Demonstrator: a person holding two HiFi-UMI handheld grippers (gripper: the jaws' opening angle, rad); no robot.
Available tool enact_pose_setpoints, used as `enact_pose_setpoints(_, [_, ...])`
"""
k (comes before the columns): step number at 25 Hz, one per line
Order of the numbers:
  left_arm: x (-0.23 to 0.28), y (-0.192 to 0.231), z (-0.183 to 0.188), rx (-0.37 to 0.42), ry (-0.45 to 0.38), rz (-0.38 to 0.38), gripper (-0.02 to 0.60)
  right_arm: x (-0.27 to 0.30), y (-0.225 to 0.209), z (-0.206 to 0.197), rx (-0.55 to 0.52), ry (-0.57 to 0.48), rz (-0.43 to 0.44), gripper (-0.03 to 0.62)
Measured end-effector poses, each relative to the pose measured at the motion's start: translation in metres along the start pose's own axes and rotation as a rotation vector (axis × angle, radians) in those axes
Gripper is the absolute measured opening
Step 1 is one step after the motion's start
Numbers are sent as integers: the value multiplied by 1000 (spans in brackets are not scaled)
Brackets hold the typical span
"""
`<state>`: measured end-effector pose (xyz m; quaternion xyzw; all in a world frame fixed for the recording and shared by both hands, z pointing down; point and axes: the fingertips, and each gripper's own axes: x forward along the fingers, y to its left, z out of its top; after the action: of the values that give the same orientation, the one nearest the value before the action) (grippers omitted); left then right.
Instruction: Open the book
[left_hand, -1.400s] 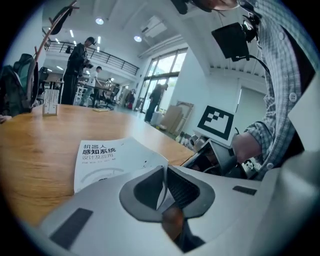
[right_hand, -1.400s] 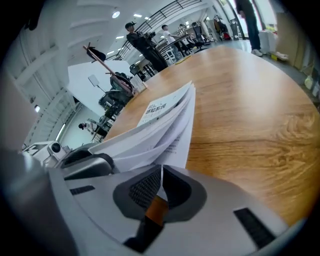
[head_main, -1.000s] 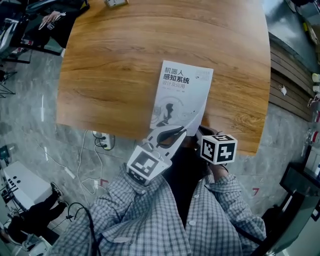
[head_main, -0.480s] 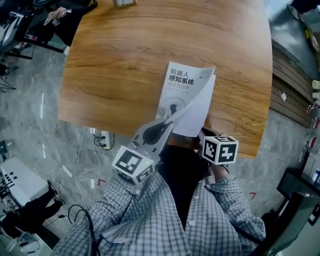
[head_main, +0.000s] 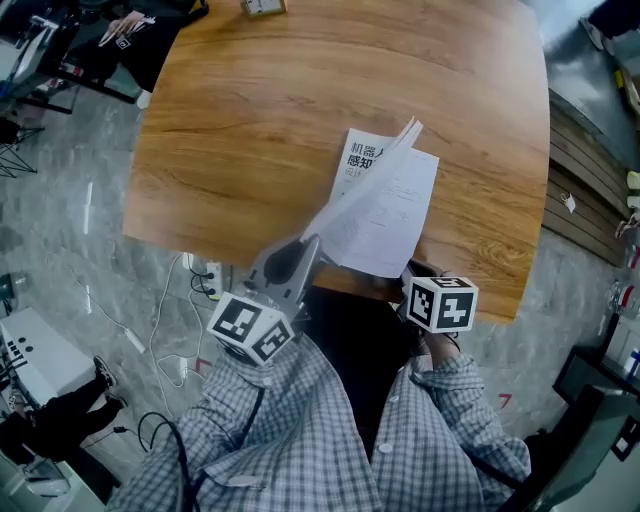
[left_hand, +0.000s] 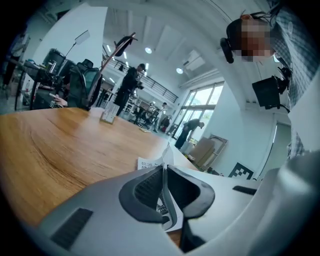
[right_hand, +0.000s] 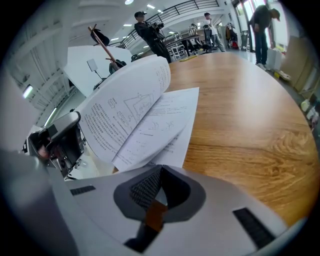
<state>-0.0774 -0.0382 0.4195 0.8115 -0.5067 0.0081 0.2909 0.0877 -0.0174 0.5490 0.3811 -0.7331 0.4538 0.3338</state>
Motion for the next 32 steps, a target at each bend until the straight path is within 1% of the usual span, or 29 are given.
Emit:
enact_pose_setpoints(15, [-44,74,15,-65,-67,216,34,2,3,1,-9,8,-3,20])
enact_pose_setpoints(20, [-55,92,13,-56,-56,262,34,2,3,1,-3,13,-1,20])
enact_pose_setpoints(24, [-62,103,9,-105,-67,296,34,3,3,1,-3,13,0,20])
enact_pose_setpoints(27, [-68,113,2,-139,-56,329,34,2,3,1,-5,15,-1,20])
enact_pose_setpoints(32, [-76,129,-11,-230,-42,403,34,3,3,1,-3,15,2,20])
